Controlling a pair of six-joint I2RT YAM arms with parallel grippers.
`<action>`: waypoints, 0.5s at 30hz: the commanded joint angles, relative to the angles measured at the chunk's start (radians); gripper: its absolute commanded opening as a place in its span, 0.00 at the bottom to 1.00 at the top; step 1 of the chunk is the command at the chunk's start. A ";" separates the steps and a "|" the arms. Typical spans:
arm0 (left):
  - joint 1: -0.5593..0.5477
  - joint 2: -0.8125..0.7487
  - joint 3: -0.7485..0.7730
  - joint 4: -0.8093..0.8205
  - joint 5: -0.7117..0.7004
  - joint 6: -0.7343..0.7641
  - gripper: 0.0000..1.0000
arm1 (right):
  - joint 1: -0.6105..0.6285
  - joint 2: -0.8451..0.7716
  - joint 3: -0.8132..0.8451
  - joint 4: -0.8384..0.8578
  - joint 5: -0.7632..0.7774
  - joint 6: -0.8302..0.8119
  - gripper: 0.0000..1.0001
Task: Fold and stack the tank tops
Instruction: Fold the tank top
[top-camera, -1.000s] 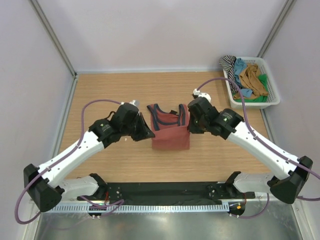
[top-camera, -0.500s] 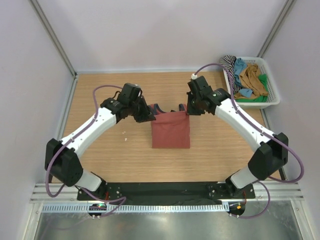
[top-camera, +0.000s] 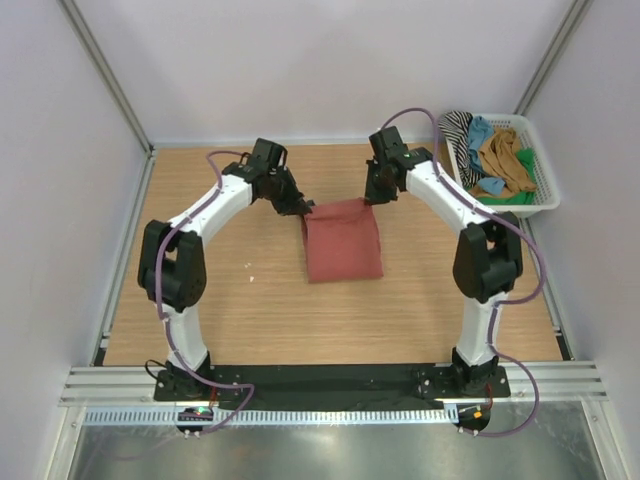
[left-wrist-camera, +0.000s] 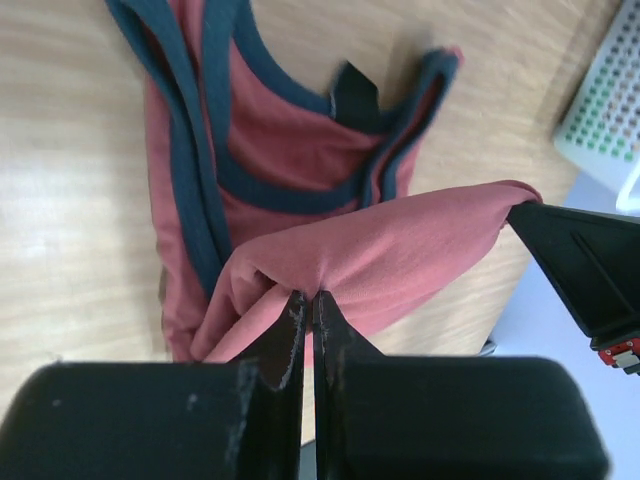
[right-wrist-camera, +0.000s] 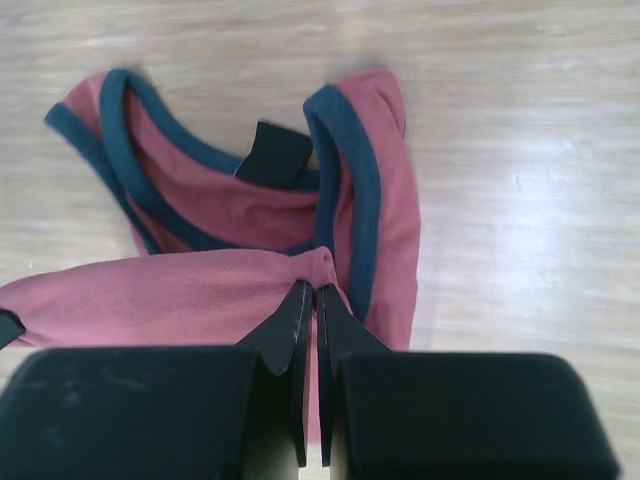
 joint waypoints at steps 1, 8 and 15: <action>0.054 0.095 0.102 0.006 0.039 0.028 0.01 | -0.037 0.123 0.156 0.066 -0.006 -0.034 0.01; 0.114 0.341 0.358 0.020 0.059 0.023 0.64 | -0.066 0.326 0.353 0.131 0.036 0.006 0.67; 0.108 0.186 0.240 0.044 -0.027 0.090 0.80 | -0.074 0.106 0.100 0.334 -0.007 -0.012 0.72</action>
